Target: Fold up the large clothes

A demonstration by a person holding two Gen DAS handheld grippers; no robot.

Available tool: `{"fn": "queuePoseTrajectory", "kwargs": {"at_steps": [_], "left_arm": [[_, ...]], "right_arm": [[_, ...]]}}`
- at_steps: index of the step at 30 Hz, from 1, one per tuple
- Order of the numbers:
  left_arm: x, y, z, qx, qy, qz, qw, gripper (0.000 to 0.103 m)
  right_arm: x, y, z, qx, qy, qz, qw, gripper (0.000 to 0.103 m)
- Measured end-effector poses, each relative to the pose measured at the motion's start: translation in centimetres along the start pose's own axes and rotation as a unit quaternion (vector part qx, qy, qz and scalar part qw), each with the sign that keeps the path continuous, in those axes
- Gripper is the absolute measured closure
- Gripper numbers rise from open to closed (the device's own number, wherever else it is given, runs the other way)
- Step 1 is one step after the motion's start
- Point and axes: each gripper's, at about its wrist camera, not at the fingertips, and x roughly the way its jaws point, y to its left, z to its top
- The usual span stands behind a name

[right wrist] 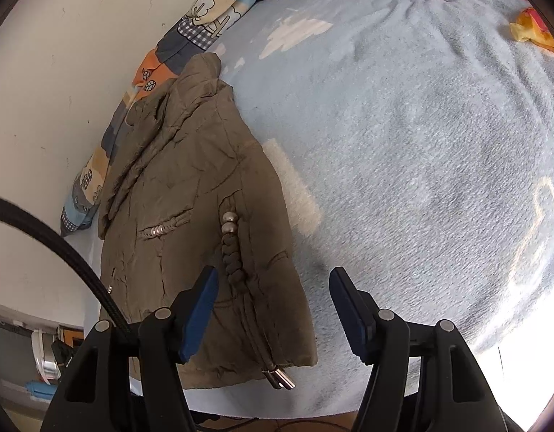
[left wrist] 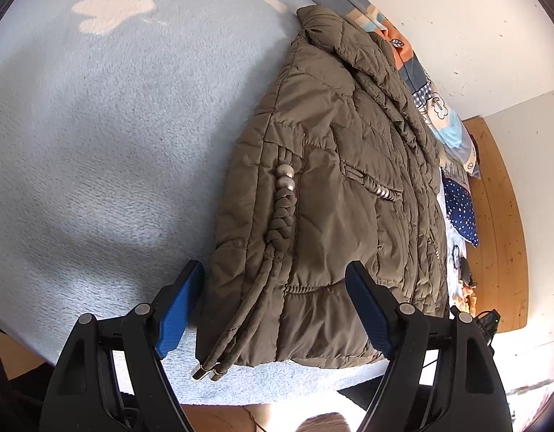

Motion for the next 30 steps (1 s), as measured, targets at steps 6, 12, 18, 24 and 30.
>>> {"fn": "queuePoseTrajectory", "kwargs": {"at_steps": [6,12,18,24,30], "left_arm": [[-0.1,0.2,0.1,-0.004,0.000,-0.001,1.0000,0.023],[-0.4,1.0,0.2,-0.018,-0.005,-0.003,0.9998,0.023],[0.2,0.2,-0.1,0.004,0.009,-0.002,1.0000,0.020],[0.7,-1.5,-0.7,0.054,0.007,0.021,0.9983,0.020],[1.2,-3.5,-1.8,0.126,-0.010,0.086,0.9883,0.022]], "right_arm": [[1.3,1.1,-0.2,-0.023,0.020,-0.005,1.000,0.034],[1.7,1.3,-0.4,-0.029,0.027,-0.007,0.999,0.034],[2.5,1.3,-0.6,-0.026,0.043,0.000,0.999,0.031],[4.1,2.3,-1.1,-0.041,0.060,0.002,0.997,0.028],[4.1,4.1,-1.7,-0.085,0.056,0.005,0.995,0.050]]}}
